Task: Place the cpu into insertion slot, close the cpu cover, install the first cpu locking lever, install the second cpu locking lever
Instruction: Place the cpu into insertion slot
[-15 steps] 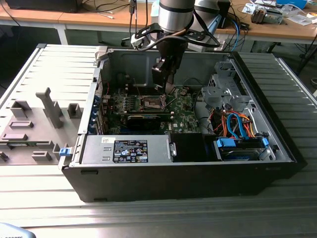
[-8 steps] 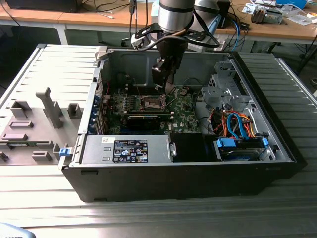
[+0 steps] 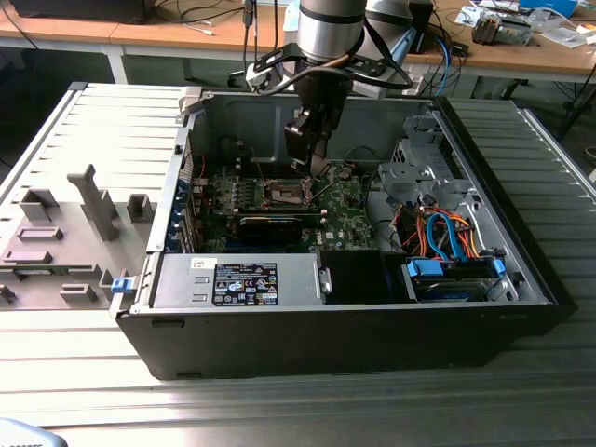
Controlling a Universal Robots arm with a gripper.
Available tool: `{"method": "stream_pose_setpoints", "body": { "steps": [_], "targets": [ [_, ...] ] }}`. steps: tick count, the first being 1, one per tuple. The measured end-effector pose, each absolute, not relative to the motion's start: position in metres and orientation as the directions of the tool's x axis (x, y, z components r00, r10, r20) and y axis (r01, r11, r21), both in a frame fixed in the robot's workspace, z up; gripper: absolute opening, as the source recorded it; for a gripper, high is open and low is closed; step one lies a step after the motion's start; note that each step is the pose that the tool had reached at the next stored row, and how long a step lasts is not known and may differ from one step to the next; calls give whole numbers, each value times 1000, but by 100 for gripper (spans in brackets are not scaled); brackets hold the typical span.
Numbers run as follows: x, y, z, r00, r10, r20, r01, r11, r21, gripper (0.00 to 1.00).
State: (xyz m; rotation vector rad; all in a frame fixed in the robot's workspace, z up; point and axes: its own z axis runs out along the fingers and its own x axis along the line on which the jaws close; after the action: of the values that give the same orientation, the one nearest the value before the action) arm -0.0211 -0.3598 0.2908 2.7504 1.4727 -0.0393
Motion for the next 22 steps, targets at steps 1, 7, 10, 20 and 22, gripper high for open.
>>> {"method": "stream_pose_setpoints", "body": {
  "steps": [1,7,10,20,22],
  "targets": [
    [-21,-360,291,556,831,-32,831,-556,7,54],
    [-21,-360,291,563,826,-32,827,-563,7,54],
    [-21,-360,291,565,824,-32,825,-565,7,54],
    [-21,-360,291,574,818,-32,819,-574,7,54],
    [-21,-360,291,575,817,-32,818,-575,7,54]
  ]
}}
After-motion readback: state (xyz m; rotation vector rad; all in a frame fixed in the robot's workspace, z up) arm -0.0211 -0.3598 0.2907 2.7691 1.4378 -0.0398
